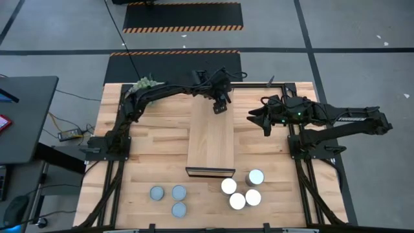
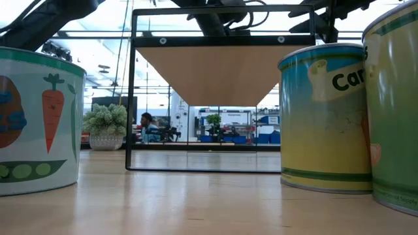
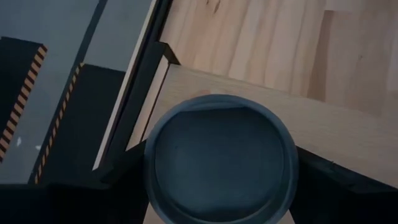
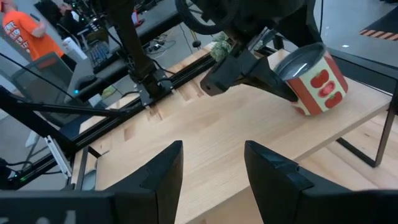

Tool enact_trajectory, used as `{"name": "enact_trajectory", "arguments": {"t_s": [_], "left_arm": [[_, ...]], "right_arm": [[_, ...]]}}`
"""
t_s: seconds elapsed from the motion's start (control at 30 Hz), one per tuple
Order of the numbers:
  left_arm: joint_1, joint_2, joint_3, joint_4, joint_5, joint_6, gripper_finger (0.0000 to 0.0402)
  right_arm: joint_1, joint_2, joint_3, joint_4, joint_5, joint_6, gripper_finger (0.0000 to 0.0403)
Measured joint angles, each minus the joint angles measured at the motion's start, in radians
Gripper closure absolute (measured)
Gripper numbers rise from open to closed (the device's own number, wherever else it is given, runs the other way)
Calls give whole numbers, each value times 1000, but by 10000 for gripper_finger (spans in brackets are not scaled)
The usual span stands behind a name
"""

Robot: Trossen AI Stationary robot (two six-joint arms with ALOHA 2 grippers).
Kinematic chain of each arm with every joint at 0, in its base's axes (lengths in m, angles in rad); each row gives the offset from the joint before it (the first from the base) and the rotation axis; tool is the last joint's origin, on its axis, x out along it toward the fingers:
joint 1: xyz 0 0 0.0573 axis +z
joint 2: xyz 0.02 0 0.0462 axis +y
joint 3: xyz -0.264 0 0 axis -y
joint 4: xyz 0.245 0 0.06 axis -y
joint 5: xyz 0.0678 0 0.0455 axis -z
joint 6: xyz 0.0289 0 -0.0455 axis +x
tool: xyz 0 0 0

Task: Pick and place cans onto a shelf
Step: Put the small canned diced tomatoes on the shelf

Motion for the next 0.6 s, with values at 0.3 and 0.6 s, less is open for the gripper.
{"name": "enact_trajectory", "arguments": {"t_s": [0.3,0.6], "left_arm": [[-6,1,-2,-5,0,-1,58],[-6,-1,1,10,-14,13,21]], "right_arm": [[0,0,0,3,-19,-8,224],[0,0,0,3,-20,-26,224]]}}
